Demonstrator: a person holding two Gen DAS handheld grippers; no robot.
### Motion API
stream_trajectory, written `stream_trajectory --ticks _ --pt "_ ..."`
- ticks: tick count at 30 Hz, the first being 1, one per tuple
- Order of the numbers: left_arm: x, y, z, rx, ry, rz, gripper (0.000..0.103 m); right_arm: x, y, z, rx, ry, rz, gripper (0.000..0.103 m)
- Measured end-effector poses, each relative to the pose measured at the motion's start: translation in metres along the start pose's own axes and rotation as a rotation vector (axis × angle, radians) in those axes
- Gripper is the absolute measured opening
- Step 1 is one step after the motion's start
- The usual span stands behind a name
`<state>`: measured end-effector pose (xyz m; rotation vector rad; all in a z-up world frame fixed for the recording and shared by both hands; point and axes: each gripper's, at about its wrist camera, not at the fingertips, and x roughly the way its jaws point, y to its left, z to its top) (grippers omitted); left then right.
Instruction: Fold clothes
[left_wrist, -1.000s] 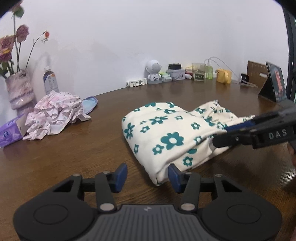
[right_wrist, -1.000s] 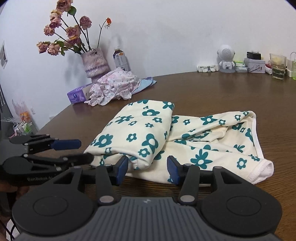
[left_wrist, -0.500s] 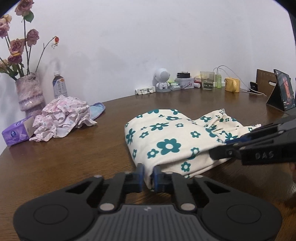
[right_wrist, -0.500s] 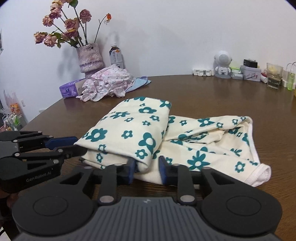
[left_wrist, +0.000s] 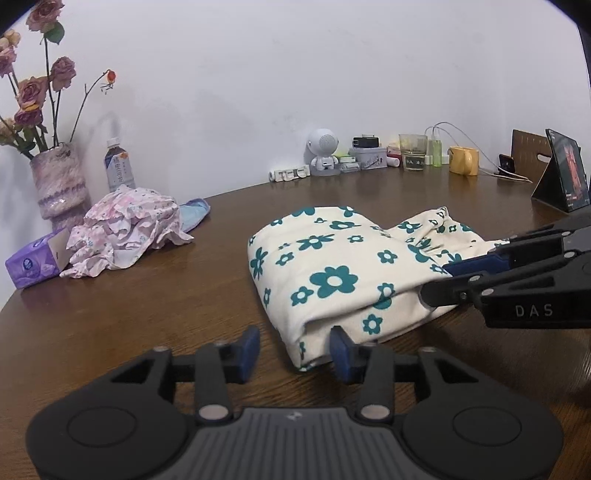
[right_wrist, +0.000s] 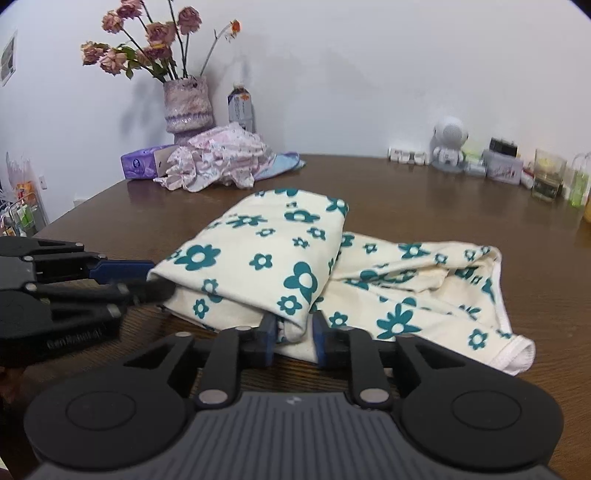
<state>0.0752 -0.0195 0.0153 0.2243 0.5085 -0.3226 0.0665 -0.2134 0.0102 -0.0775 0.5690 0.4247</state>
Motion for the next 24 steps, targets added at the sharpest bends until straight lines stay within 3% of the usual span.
stream_trajectory --ticks 3,5,8,16,24 --pt "0.005 0.002 0.001 -0.011 0.012 0.001 0.032 0.003 0.000 0.002 -0.008 0.005 -0.001 0.025" --pt "0.005 0.005 0.001 -0.032 0.010 -0.011 0.005 0.007 -0.001 0.001 0.004 0.016 0.003 0.019" --pt "0.003 0.007 0.000 -0.055 -0.010 -0.012 0.003 0.009 -0.002 0.001 0.022 0.020 0.006 0.009" --pt "0.001 0.009 0.000 -0.076 -0.021 -0.007 0.003 0.011 0.000 -0.004 0.035 0.015 -0.008 0.007" --pt "-0.002 0.009 -0.002 -0.082 0.002 -0.018 0.024 0.002 0.001 -0.003 0.018 0.002 -0.004 0.017"
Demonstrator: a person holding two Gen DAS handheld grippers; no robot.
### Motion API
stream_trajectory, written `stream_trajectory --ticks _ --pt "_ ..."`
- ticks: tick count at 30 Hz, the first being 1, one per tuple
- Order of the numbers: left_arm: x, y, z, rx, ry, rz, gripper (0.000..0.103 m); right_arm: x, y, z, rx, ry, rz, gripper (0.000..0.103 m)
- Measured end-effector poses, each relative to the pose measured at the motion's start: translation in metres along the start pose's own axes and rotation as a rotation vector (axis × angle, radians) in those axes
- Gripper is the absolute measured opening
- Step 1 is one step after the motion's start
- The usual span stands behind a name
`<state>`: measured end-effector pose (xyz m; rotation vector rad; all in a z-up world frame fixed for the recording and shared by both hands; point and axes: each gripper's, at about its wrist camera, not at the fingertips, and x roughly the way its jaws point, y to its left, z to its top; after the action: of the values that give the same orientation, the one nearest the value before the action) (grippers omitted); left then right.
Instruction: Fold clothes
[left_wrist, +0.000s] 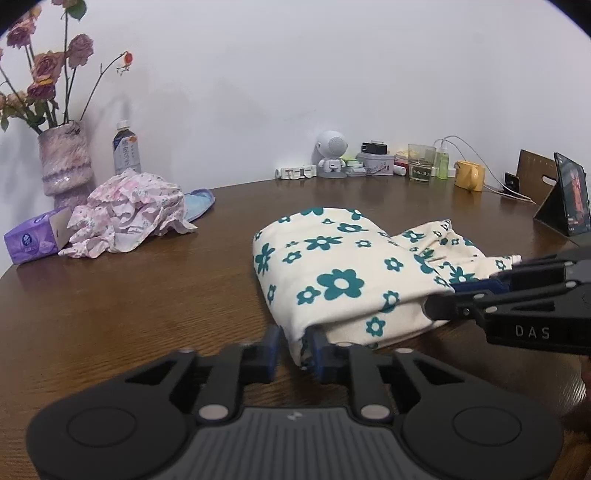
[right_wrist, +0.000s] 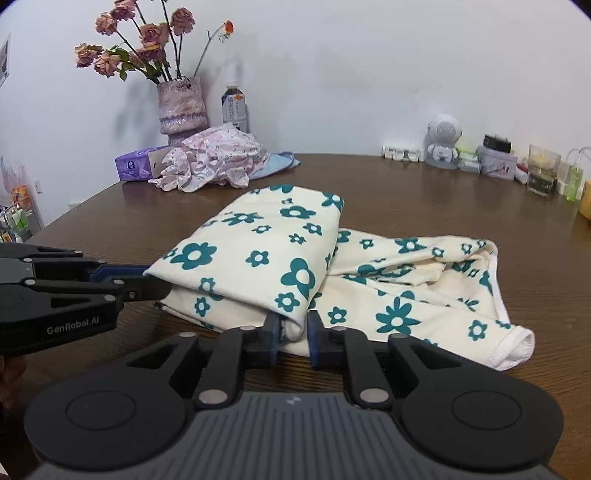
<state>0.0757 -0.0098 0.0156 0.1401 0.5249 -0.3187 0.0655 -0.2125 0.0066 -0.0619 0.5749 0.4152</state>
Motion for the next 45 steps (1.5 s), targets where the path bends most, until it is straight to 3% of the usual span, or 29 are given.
stream_trajectory --ticks 6,7,8,12,22,27,33,38,45 --pt "0.005 0.000 0.002 -0.010 0.006 0.003 0.022 0.006 0.002 0.002 0.000 0.008 -0.015 0.017" --pt "0.005 0.001 0.002 -0.016 0.001 0.000 0.008 0.006 0.002 0.002 -0.002 0.006 -0.018 0.017" --pt "0.005 0.002 0.002 -0.023 -0.004 -0.005 0.004 0.006 0.003 0.001 -0.005 0.005 -0.021 0.017" --pt "0.004 0.004 0.002 -0.045 -0.017 -0.011 0.003 0.008 0.008 0.000 -0.048 0.013 -0.034 0.009" --pt "0.004 0.007 0.002 -0.085 -0.017 -0.020 0.002 0.011 0.029 -0.003 -0.192 0.016 -0.109 0.006" --pt "0.002 0.009 0.000 -0.119 -0.023 -0.028 0.004 0.008 0.023 -0.002 -0.141 0.002 -0.080 0.006" --pt "-0.005 0.013 -0.002 -0.178 -0.052 -0.045 0.008 -0.004 0.003 -0.001 0.024 -0.019 -0.026 0.013" --pt "-0.004 0.015 -0.002 -0.211 -0.046 -0.045 0.004 -0.003 -0.003 -0.005 0.084 -0.030 -0.011 0.009" --pt "-0.002 0.017 -0.003 -0.233 -0.042 -0.053 0.003 -0.002 0.014 -0.009 -0.040 -0.025 -0.058 0.005"
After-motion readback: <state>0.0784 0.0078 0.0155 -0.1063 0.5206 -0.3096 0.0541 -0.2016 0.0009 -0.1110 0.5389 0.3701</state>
